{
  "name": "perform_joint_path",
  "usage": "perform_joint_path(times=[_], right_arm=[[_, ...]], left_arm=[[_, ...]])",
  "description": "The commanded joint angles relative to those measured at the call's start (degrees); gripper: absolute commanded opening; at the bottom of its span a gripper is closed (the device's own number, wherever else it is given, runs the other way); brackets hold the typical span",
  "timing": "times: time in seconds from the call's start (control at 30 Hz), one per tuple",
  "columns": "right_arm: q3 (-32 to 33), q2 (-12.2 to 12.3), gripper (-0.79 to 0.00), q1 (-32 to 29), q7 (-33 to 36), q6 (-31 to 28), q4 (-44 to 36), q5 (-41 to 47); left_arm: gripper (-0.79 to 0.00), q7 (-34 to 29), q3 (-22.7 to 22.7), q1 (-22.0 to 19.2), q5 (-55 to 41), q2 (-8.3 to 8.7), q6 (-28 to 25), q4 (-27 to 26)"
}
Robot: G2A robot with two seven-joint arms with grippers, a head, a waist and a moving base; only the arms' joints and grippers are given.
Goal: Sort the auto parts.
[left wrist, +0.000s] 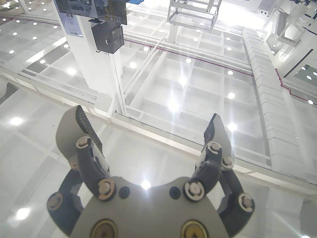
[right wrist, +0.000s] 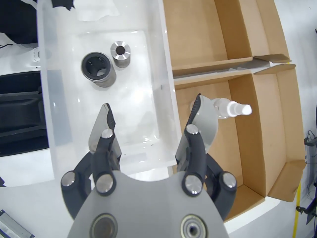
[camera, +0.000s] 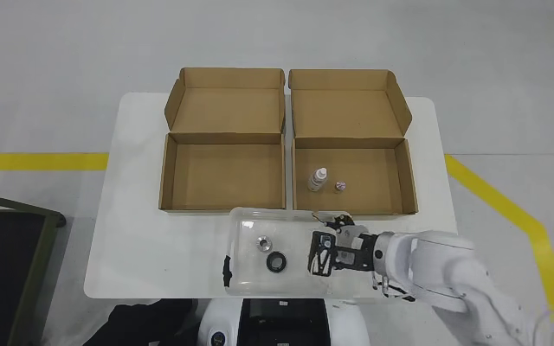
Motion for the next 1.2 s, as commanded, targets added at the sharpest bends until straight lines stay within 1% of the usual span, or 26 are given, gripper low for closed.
perform_joint_path(times=[0.0, 0.23, 0.33, 0.47, 0.5, 0.83, 1.13, 1.17], right_arm=[[-1.05, -0.03, -0.206, -0.37, -0.58, -0.05, 0.28, -0.89], [-6.43, -0.56, -0.200, 0.34, -3.49, -0.61, 3.19, -3.85], [-8.64, -0.96, -0.182, 1.42, -4.91, -0.16, 5.12, -5.01], [-11.16, -1.49, -0.105, 2.88, -6.35, 0.42, 7.64, -5.97], [-11.73, -1.62, -0.102, 3.25, -6.59, 0.63, 8.29, -6.28], [-18.30, -3.37, -0.102, 7.34, -8.78, 2.29, 14.02, -9.04], [-22.97, -5.06, -0.132, 10.68, -9.93, 3.38, 17.88, -10.01], [-23.34, -5.23, -0.145, 10.98, -10.00, 3.58, 18.18, -10.05]], left_arm=[[0.000, 0.00, 0.00, 0.00, 0.00, 0.00, 0.00, 0.00], [0.000, 0.00, 0.00, 0.00, 0.00, 0.00, 0.00, 0.00], [0.000, 0.00, 0.00, 0.00, 0.00, 0.00, 0.00, 0.00], [0.000, 0.00, 0.00, 0.00, 0.00, 0.00, 0.00, 0.00], [0.000, 0.00, 0.00, 0.00, 0.00, 0.00, 0.00, 0.00], [0.000, 0.00, 0.00, 0.00, 0.00, 0.00, 0.00, 0.00], [0.000, 0.00, 0.00, 0.00, 0.00, 0.00, 0.00, 0.00], [0.000, 0.00, 0.00, 0.00, 0.00, 0.00, 0.00, 0.00]])
